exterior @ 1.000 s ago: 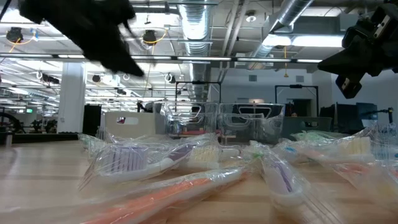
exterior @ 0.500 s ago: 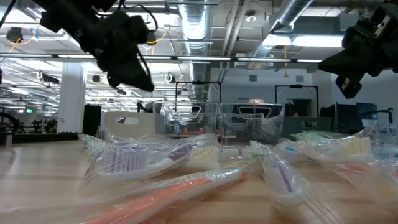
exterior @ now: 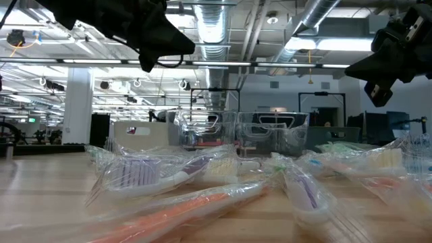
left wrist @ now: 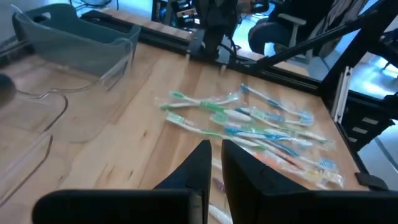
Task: Pick & Place Toothbrushes
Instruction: Put the green toothbrush into the right transparent bin
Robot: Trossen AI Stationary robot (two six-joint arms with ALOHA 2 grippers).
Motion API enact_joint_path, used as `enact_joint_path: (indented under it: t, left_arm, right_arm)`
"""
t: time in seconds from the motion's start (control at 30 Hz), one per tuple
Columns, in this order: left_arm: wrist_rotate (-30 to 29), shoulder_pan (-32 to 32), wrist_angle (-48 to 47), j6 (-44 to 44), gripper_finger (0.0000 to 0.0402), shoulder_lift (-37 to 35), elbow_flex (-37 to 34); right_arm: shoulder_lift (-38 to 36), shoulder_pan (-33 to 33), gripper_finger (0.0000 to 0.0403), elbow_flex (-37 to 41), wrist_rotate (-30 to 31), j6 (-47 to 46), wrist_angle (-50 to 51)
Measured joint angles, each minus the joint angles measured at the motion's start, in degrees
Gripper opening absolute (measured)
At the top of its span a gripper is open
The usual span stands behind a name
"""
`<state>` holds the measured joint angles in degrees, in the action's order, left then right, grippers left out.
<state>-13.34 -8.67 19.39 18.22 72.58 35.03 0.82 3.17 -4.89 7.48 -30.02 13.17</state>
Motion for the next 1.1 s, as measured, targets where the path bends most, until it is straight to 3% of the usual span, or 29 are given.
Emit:
enact_joint_path:
  t: [0.2,0.4,0.63,0.8,1.0,1.1]
  left_arm:
    - [-0.1,0.0,0.6,-9.1,0.0033,0.0,0.0]
    - [-0.3,2.2,9.1,-14.7,0.0033,0.0,-0.1]
    - [-0.6,8.9,19.1,-5.7,0.0033,0.0,-0.1]
    - [-0.7,12.5,21.3,2.7,0.0033,0.0,-0.1]
    - [-0.6,12.3,25.1,6.7,0.0033,0.0,-0.1]
    - [-0.6,11.2,25.5,6.3,0.0033,0.0,-0.1]
  right_arm:
    - [0.0,0.0,0.0011,0.2,0.2,1.4,-3.0]
    - [0.0,-0.8,0.0011,0.2,3.5,12.4,-16.9]
    - [0.0,-3.0,0.0011,0.0,3.6,13.9,-40.1]
    - [0.3,-3.5,0.0011,0.0,3.6,20.5,-48.8]
    - [6.3,-5.3,0.0011,0.0,3.6,25.0,-54.8]
    - [12.3,-6.5,0.0011,0.0,3.6,24.8,-62.8]
